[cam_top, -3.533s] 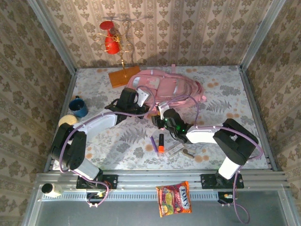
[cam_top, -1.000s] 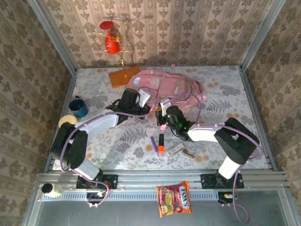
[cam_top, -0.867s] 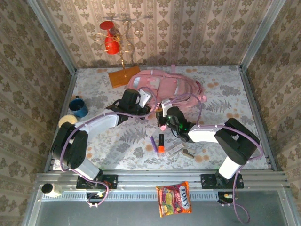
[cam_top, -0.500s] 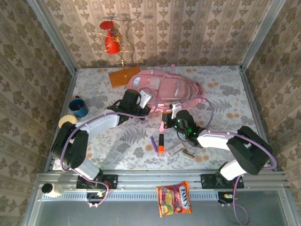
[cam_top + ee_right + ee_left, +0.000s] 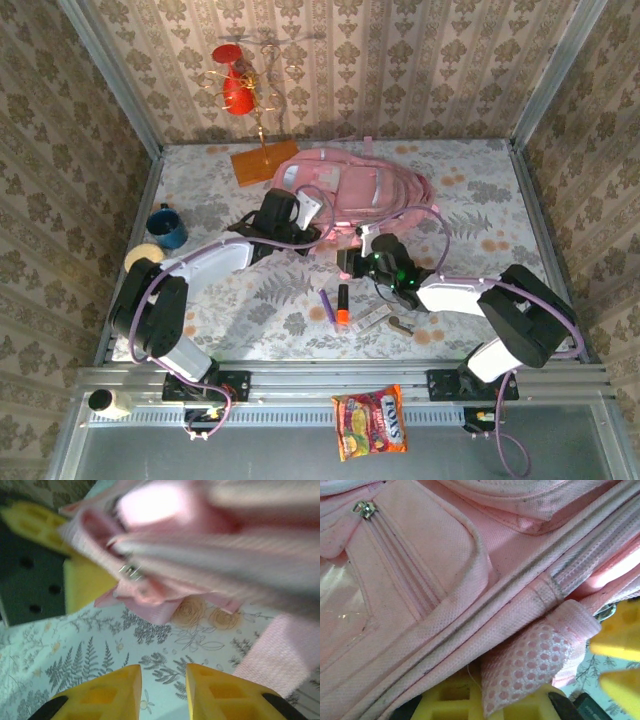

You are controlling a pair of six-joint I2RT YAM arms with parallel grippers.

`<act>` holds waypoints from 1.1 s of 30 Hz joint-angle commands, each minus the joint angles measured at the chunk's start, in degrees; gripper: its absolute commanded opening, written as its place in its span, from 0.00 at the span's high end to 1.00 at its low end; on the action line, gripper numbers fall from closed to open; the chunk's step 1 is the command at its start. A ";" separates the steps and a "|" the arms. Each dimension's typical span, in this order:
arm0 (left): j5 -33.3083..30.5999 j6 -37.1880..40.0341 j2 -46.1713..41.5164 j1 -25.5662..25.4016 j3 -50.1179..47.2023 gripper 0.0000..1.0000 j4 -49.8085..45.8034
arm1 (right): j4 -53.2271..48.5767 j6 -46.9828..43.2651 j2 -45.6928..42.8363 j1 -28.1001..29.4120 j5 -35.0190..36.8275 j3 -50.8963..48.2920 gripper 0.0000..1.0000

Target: Pack the student bag

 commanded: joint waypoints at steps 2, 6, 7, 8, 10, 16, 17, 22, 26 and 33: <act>4.58 -5.33 -3.13 -0.68 3.61 1.00 -0.50 | -3.01 -9.09 -1.23 4.16 15.54 2.16 0.61; 4.94 -5.67 -2.95 -0.77 4.40 1.00 -1.33 | -1.27 -15.26 1.34 6.64 24.51 4.05 0.58; 4.95 -5.71 -2.92 -0.77 4.68 1.00 -1.61 | -0.98 -16.33 1.99 7.00 25.59 4.71 0.57; 4.96 -5.71 -2.90 -0.77 4.88 1.00 -2.04 | -0.74 -17.50 2.73 7.35 26.71 5.54 0.56; 5.03 -5.63 -2.86 -0.77 5.45 1.00 -2.54 | 0.39 -19.55 4.05 8.23 29.82 6.71 0.56; 5.37 -5.88 -2.88 -0.77 6.18 1.00 -3.17 | 0.89 -23.67 8.46 10.08 38.51 11.04 0.58; 5.55 -6.00 -2.94 -0.70 6.27 1.00 -3.29 | 1.08 -24.09 9.08 10.56 40.54 11.58 0.60; 5.26 -5.71 -2.83 -0.77 6.38 1.00 -3.82 | 1.20 -25.85 10.29 12.76 49.30 13.36 0.68; 4.77 -5.45 -2.33 -0.77 6.54 1.00 -4.23 | -0.20 -26.20 9.75 14.23 54.06 13.83 0.71; 4.59 -5.45 -1.49 -0.68 6.65 1.00 -4.17 | -5.44 -24.01 7.48 15.35 57.75 14.35 0.82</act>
